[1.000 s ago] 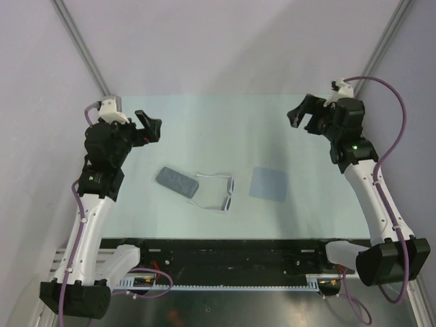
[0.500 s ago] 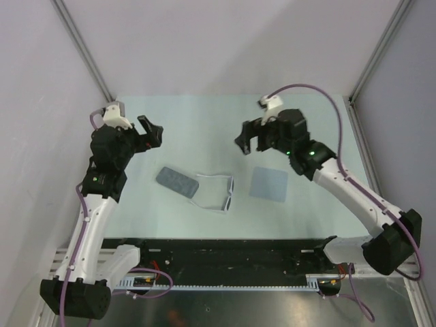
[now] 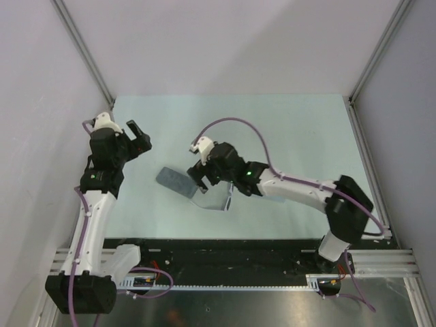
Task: Organize the sunglasses
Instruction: Pick up the sunglasses case from the center of the board.
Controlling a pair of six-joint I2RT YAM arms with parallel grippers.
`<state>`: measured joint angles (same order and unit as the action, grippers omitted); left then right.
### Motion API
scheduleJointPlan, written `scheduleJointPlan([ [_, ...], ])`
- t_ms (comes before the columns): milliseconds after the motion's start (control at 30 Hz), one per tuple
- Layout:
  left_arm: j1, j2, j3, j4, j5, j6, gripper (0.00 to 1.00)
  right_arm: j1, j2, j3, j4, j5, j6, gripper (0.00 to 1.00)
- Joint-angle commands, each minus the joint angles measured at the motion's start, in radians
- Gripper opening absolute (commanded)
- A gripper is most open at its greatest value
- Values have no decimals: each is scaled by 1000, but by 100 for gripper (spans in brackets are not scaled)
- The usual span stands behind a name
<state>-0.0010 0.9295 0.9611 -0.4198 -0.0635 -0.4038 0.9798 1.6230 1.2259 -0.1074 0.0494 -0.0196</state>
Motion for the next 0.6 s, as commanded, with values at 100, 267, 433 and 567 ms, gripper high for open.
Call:
scheduleJointPlan([
  [100, 107, 112, -61, -40, 139, -95, 100, 94, 236, 151, 210, 131, -34, 100],
  [267, 156, 173, -99, -40, 264, -110, 100, 117, 412, 263, 230, 150, -46, 100],
  [433, 170, 172, -110, -40, 272, -133, 100, 120, 508, 380, 169, 150, -45, 100],
  [567, 183, 166, -105, -40, 238, -144, 100, 120, 554, 408, 147, 138, -42, 99],
])
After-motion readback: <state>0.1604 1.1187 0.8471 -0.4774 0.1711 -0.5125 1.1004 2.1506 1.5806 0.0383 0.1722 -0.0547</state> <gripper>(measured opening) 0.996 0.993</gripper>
